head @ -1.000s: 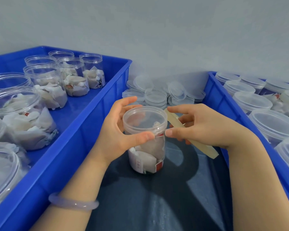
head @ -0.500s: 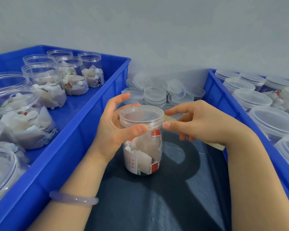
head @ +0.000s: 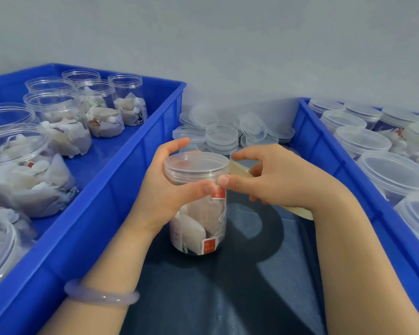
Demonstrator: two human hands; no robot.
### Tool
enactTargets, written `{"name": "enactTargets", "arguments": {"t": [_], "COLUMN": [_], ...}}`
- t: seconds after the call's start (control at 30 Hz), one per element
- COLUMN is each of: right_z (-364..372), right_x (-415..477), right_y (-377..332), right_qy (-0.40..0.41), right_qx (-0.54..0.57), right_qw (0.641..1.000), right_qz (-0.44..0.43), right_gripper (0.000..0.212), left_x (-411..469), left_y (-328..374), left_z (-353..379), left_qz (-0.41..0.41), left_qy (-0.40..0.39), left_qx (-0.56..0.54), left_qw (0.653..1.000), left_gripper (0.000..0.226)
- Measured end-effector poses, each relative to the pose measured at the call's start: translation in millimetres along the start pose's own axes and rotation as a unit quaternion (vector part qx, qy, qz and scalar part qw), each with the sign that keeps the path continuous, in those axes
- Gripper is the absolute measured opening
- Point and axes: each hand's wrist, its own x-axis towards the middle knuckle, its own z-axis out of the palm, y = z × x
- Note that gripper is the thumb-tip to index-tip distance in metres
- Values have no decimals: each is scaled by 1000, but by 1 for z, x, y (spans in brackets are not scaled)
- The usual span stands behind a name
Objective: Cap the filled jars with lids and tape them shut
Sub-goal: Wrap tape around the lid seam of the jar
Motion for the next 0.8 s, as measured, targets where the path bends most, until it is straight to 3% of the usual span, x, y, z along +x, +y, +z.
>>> {"name": "enactTargets", "arguments": {"t": [0.07,0.3,0.43,0.8], "right_z": [1,4,4,3], "right_x": [1,1,2,4], "right_y": [-2,-4,-4,3], "right_qy": [-12,-21,-30,-60], "right_qx": [-2,-4,-5,5], "right_qw": [1000,1000,999,998], "right_qz": [1,9,11,25], "right_gripper": [82,83,85,87], "left_x": [0,0,1,-4], "left_y": [0,-1,-4,-8], "left_z": [0,0,4,8], "left_qz": [13,22,16,75], "left_qy": [12,44,71,37], "left_qx": [15,71,76,79], "left_qw": [1000,996,994,993], "left_gripper": [87,96,88,75]}}
